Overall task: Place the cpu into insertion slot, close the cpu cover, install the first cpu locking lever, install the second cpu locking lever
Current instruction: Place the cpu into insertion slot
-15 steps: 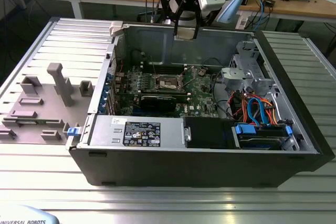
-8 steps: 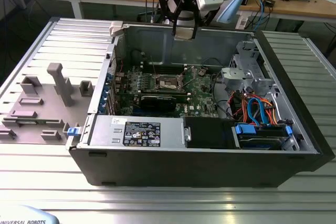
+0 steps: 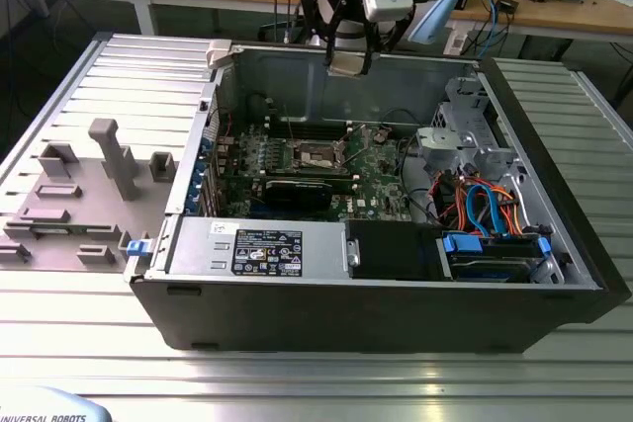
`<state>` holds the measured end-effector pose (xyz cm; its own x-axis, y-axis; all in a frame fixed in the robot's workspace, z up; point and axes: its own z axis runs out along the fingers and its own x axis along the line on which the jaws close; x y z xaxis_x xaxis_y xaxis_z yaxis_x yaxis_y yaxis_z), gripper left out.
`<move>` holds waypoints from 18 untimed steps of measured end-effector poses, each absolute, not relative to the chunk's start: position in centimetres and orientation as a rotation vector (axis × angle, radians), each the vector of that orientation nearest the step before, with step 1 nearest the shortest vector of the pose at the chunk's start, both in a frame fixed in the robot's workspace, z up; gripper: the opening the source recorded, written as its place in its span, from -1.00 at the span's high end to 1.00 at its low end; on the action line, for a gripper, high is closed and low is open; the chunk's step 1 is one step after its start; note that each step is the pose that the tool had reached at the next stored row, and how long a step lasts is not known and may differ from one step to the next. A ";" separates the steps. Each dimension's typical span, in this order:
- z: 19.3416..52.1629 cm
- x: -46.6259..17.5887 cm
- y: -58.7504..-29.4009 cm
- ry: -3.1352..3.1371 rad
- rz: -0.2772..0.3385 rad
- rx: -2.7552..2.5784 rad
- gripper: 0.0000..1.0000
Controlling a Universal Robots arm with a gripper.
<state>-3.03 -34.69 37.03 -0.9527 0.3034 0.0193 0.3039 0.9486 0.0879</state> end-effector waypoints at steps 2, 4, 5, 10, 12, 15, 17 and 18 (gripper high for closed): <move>37.0 -3.1 -34.7 -3.094 -0.141 -0.492 -0.08; 37.0 -3.1 -34.7 -3.094 -0.141 -0.492 -0.08; 37.0 -3.1 -34.7 -3.094 -0.141 -0.492 -0.08; 37.0 -3.1 -34.7 -3.094 -0.141 -0.492 -0.08; 37.0 -3.1 -34.7 -3.094 -0.141 -0.492 -0.08; 37.0 -3.1 -34.7 -3.093 -0.141 -0.503 -0.08; 37.0 -3.1 -34.7 -3.090 -0.142 -0.522 -0.08; 37.0 -3.1 -34.7 -3.088 -0.142 -0.537 -0.08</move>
